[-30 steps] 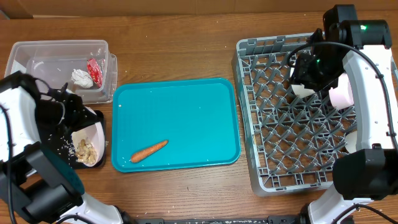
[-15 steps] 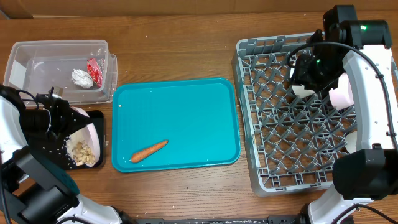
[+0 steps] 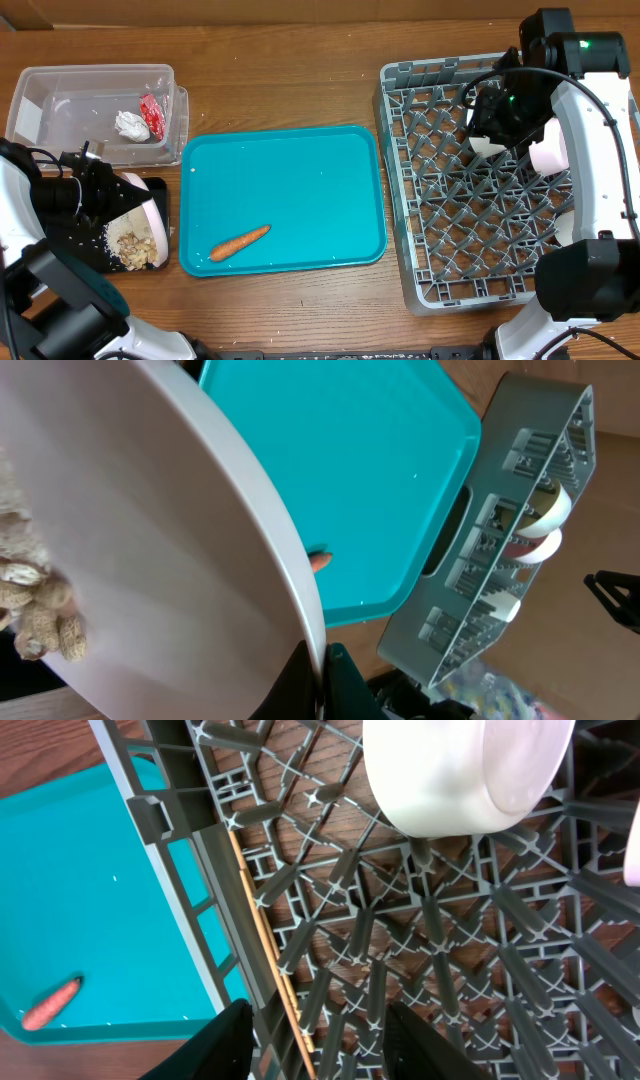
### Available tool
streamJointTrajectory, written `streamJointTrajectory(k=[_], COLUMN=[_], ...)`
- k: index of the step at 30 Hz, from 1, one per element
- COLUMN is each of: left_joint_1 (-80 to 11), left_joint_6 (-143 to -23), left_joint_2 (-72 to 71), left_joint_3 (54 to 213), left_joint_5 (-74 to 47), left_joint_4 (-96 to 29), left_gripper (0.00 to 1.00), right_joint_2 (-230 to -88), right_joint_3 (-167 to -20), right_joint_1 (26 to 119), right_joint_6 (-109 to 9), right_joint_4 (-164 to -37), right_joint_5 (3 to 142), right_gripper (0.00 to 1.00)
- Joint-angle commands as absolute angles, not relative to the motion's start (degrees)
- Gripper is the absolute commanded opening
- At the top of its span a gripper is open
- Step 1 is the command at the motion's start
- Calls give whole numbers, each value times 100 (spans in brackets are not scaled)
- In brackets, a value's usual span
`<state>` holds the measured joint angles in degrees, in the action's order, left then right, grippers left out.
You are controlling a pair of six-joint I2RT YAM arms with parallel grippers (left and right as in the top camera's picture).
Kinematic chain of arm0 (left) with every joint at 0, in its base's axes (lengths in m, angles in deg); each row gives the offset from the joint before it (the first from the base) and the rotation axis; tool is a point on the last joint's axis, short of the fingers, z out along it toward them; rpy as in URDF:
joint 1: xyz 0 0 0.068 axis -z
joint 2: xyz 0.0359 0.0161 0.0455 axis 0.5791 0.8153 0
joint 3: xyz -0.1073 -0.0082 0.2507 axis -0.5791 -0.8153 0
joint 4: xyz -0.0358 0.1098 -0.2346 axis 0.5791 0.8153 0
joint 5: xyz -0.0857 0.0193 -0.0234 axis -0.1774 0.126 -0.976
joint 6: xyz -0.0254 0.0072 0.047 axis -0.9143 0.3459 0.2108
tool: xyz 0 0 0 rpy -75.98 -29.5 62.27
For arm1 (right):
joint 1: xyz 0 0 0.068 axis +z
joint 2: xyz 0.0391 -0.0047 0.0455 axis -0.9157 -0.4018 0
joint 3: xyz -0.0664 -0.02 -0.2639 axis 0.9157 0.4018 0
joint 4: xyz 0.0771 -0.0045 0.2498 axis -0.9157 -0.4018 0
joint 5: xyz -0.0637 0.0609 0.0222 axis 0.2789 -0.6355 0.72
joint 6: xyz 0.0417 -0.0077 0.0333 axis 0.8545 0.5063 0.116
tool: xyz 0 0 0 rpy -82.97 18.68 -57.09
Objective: Sort waste into correct bins and load items into the dishwasher
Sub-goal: 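Tilt the plate with left gripper to dump rice and shells onto black tray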
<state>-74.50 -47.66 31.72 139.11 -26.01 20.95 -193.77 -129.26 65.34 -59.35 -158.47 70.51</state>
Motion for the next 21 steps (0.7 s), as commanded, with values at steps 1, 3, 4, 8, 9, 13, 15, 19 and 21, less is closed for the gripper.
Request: streamJointTrajectory(k=[1, 3, 4, 8, 9, 13, 15, 19, 21], left_joint_1=[-7481, -7483, -7485, -7511, -7540, -7767, -7959, -8368, -8565], left_joint_6=[-4609, -4611, -4611, -4458, -4368, -4194, -4019, -3702, -3404], left_joint_2=[2812, 2742, 2711, 2683, 2683, 2680, 2683, 2683, 2680], left_joint_3=[13885, 13885, 13885, 13887, 13887, 13887, 13887, 13887, 13887], left_joint_5=[-2769, -2771, -2774, -2962, -3075, -3265, -3386, -3624, -3864], left_joint_4=[2125, 2114, 2099, 2055, 2055, 2057, 2090, 2237, 2388], left_gripper=[4, 4, 4, 4, 4, 4, 4, 4, 4], right_joint_2=[-19233, -19233, -19233, -19233, -19233, -19233, -19233, -19233, -19233], right_joint_3=[-13028, -13028, -13028, -13028, -13028, -13028, -13028, -13028, -13028], right_joint_1=[6553, 6553, 6553, 6553, 6553, 6553, 6553, 6553, 6553], right_joint_6=[-5975, -5977, -5975, -5975, -5975, -5975, -5975, -5975, -5975], right_joint_4=[-15817, -15817, -15817, -15819, -15819, -15819, -15819, -15819, -15819], right_joint_5=[7156, 7154, 7156, 7156, 7156, 7156, 7156, 7156, 7156], right_gripper=[45, 45, 45, 45, 45, 45, 45, 45, 45])
